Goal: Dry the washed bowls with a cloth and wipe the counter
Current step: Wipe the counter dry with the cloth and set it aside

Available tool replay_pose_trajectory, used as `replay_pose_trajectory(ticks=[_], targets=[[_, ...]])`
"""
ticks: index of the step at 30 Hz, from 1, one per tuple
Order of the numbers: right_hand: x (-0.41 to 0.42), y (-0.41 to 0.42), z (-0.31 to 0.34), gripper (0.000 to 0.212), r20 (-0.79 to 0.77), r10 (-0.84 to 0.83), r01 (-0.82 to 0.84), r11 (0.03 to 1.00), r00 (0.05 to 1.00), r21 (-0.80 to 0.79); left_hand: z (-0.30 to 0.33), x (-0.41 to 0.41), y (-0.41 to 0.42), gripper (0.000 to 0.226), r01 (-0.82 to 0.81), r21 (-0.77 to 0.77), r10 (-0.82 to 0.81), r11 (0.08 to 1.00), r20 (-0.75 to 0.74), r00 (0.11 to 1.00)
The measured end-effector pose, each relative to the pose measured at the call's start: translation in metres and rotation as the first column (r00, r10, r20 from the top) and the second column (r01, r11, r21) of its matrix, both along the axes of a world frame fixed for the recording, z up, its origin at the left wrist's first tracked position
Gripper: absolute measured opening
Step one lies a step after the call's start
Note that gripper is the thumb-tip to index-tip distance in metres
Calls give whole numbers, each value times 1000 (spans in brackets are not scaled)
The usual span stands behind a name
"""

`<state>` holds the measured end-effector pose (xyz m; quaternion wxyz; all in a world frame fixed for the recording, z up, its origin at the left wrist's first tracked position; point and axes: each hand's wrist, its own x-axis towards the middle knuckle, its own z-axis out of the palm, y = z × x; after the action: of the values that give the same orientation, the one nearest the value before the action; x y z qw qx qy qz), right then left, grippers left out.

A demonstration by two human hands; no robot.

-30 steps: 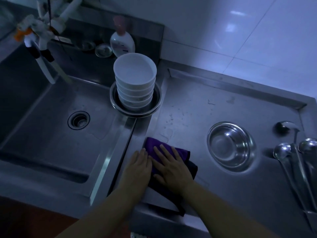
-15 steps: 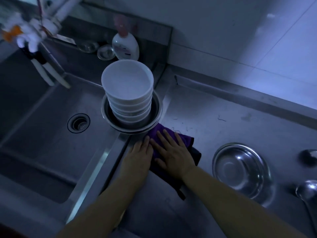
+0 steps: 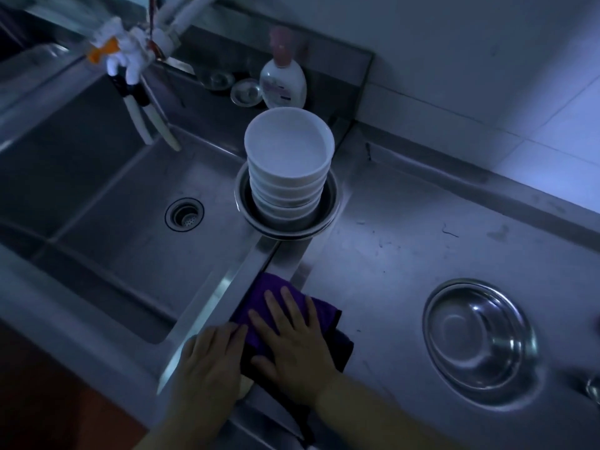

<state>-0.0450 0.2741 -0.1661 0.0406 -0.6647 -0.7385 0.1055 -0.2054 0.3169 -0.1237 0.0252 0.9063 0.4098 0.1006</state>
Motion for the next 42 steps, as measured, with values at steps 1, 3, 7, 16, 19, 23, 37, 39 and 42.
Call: replay_pose_trajectory(ticks=[1,3,7,16,19,23,37,39,42], targets=[[3,8,0,64,-5,-2,2,1000,1000,0,1,1,2,41,-30,-11,30,999,3,1000],[14,21,-2,63,-29,15,-15,1000,999,16,2,5,7,43,-64,-31,65,997,0,998],[43,41,-8,64,-38,-4,5,999,999,49,6,16,12,41,-90,-56,94,994,67,993],[73,49,-3,68,40,-101,102,994,994,-45,6,26,6,44,-65,-187,73,980,35,997],[59,16,2,69,80,-161,167,984,984,-69,6,33,5,49,-77,-244,81,967,9,997],[29,-19,2,65,86,-158,167,979,984,-115,1,48,7,51,-56,-278,55,959,-12,998],[156,98,-15,73,66,-287,290,957,956,-32,-8,156,50,84,92,-325,-187,941,-276,943],[178,118,-16,73,62,-298,300,954,952,-11,-12,174,58,93,136,-329,-250,935,-336,908],[213,147,-17,72,40,-293,293,956,955,15,-21,193,68,92,170,-393,-314,904,-340,887]])
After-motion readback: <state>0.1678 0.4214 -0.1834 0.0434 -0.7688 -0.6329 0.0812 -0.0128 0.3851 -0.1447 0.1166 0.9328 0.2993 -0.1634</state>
